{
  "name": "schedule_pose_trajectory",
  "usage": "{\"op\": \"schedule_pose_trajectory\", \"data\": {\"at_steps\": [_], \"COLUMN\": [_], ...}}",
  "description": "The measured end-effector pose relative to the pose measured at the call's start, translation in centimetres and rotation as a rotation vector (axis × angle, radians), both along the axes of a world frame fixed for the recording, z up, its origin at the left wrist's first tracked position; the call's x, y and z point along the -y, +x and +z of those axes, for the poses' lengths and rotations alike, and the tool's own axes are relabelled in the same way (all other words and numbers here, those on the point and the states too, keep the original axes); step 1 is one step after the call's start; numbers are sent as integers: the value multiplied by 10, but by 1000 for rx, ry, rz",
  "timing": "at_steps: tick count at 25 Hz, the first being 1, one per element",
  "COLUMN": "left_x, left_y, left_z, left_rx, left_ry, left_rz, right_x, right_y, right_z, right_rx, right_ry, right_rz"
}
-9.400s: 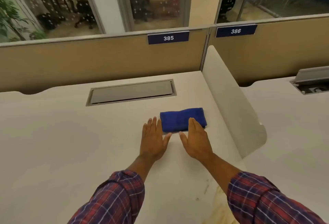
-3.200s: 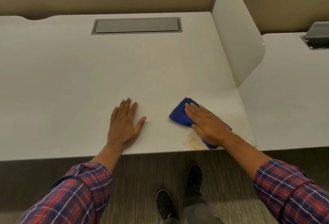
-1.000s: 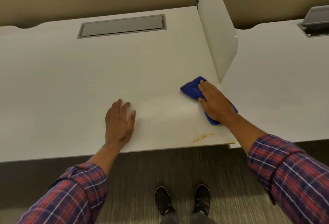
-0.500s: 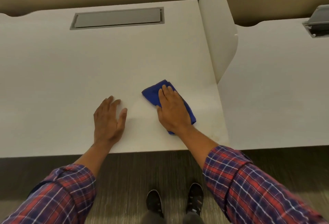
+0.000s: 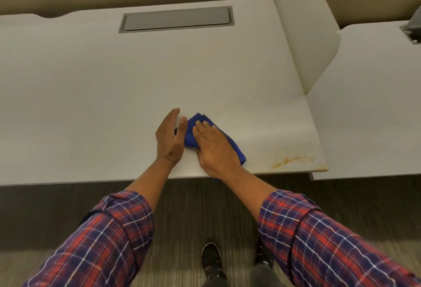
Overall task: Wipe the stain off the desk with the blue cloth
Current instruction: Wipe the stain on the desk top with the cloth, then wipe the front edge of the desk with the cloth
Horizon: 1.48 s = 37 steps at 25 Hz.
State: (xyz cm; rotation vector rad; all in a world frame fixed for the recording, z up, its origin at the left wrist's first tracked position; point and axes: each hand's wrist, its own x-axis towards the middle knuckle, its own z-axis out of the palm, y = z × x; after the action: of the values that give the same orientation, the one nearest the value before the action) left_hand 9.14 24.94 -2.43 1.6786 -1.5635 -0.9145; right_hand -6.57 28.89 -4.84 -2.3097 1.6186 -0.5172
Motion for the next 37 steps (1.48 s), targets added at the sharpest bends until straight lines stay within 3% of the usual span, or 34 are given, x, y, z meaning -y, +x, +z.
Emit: {"op": "schedule_pose_trajectory", "data": {"at_steps": [3,6,8,12,15,19,22,28,37], "left_x": [2,2,-1,-9,-9,-19,-25,-8,33], "left_y": [11,29,39,36,9,-53,-112,-217,-317], "left_z": [9,16,20,34,39,33,28,12,0], "left_rx": [-175,-54,31,79,198,376,454,542,618], "left_ry": [153,157,142,140,40,-92,-121,-106,-92], "left_rz": [-34,-111,-162,-247,-259,-350,-408,-412,-299], "right_x": [-19,-40,-55,-89,-113,-140,-146,-134,-79], "right_y": [12,23,27,15,-26,-105,-173,-302,-402], "right_z": [0,0,8,44,68,90,98,79,27], "right_rx": [-10,19,145,700,1066,1632,1912,2092,2187], "right_ry": [-1,50,161,661,822,813,748,593,730], "right_rz": [29,78,92,-54,-353,-588,-684,-746,-668]}}
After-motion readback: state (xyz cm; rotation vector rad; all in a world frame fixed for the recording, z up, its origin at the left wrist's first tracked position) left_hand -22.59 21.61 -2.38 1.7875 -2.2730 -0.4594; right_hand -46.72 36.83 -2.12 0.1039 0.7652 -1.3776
